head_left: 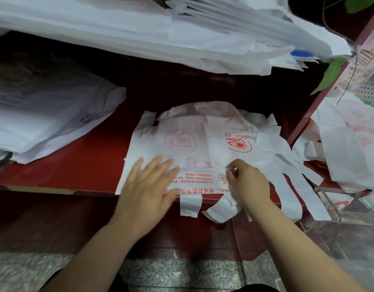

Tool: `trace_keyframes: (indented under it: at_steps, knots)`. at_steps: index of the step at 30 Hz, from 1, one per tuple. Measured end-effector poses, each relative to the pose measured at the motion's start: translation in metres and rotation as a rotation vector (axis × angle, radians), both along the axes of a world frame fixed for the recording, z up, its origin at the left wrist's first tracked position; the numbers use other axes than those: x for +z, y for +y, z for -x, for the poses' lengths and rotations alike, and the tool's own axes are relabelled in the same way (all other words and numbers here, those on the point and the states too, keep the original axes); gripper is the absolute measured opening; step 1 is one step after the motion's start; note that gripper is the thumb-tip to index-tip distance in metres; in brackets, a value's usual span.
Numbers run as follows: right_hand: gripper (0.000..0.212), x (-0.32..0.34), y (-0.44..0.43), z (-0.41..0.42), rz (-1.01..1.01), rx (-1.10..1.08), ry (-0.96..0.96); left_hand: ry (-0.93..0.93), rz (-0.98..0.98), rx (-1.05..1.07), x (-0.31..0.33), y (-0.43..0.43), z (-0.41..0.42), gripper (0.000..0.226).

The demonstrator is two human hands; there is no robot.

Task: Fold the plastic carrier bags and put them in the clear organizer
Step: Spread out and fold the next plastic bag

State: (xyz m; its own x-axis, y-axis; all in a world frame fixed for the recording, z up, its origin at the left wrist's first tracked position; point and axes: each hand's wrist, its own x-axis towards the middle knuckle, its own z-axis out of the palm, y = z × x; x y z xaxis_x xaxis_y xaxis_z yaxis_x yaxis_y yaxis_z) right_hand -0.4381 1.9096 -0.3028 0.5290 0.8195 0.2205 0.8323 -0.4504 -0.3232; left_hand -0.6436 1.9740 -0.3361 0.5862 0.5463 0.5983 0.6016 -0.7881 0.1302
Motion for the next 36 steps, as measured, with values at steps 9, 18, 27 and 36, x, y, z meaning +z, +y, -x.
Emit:
trace_keyframes:
  at_steps: [9, 18, 27, 36]
  knots:
    - [0.013, 0.000, -0.001, 0.004, -0.154, 0.085, -0.202, 0.201, 0.012, 0.038, -0.015, -0.004, -0.007, 0.069]
    - [0.046, -0.015, -0.010, 0.060, 0.095, 0.445, -0.073, 0.189, -0.044, 0.017, -0.017, -0.004, -0.006, 0.054]
    - [0.096, -0.005, -0.045, 0.012, 0.211, 0.362, -0.092, 0.230, -0.018, 0.098, -0.011, 0.010, 0.030, 0.059]
    - [0.038, 0.000, -0.035, 0.029, -0.271, 0.459, -0.428, 0.132, -0.124, 0.298, -0.009, 0.006, 0.064, 0.029]
